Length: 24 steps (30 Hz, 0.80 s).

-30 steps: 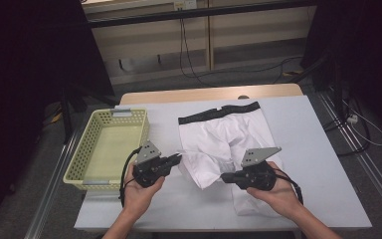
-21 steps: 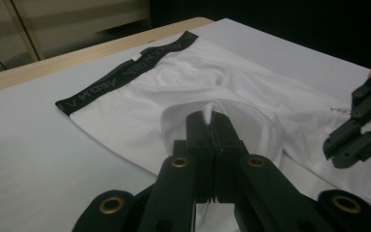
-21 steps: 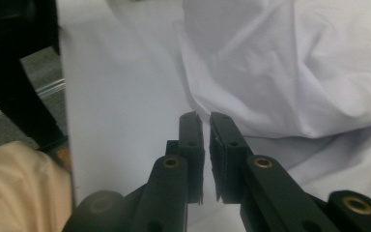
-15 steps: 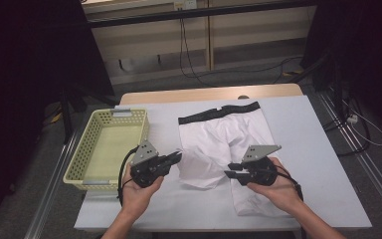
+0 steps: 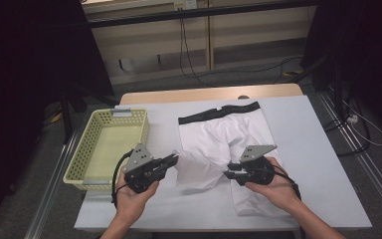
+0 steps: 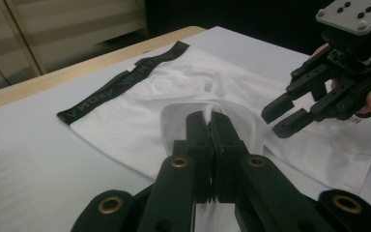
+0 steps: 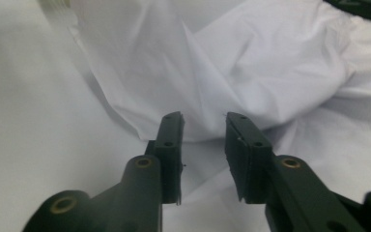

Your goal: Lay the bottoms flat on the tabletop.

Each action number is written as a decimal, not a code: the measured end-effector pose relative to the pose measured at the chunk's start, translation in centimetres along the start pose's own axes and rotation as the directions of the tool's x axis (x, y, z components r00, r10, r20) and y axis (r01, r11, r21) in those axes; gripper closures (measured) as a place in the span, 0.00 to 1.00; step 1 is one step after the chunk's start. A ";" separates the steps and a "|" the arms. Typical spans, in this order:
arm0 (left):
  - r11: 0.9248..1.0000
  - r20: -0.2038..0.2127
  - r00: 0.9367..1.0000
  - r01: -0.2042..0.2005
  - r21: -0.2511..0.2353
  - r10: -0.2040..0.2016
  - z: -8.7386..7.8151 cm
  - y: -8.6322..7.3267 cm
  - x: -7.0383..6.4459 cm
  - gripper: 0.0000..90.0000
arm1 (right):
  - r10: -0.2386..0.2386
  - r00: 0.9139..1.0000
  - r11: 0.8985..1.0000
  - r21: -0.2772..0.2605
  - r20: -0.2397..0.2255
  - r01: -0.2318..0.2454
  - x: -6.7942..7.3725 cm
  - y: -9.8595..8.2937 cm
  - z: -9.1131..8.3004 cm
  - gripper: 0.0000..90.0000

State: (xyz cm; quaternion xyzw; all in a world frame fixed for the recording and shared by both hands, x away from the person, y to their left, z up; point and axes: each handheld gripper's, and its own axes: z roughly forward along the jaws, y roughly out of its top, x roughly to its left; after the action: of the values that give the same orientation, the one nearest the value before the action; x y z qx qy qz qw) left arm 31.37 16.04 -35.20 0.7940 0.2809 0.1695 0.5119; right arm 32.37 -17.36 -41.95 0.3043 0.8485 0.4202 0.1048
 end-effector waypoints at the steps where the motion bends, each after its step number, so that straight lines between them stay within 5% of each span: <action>1: 1.000 -0.007 1.000 0.003 -0.001 -0.003 -0.2 -0.2 0.0 0.98 | 0.002 1.000 1.000 0.008 -0.006 -0.002 -0.1 -0.2 0.0 0.80; 9: 1.000 -0.066 0.997 0.031 -0.004 -0.031 -2.5 -1.3 1.2 0.98 | -0.047 0.997 0.997 0.057 -0.062 0.051 1.3 -0.3 2.1 0.79; 19: 0.999 -0.066 0.997 0.042 0.003 -0.042 -2.2 -2.0 1.7 0.98 | -0.108 0.988 0.993 0.027 -0.110 0.112 2.6 1.7 5.9 0.71; 24: 0.999 -0.077 0.996 0.048 -0.001 -0.048 -2.4 -2.1 2.2 0.98 | -0.143 0.985 0.984 0.091 -0.095 0.152 3.0 1.5 7.5 0.68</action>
State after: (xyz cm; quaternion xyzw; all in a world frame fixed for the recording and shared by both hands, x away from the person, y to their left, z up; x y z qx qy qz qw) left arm 31.15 19.79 -36.15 0.7800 0.3195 0.1874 0.5043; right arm 33.89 -9.96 -45.28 0.2266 0.8921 0.3821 0.0828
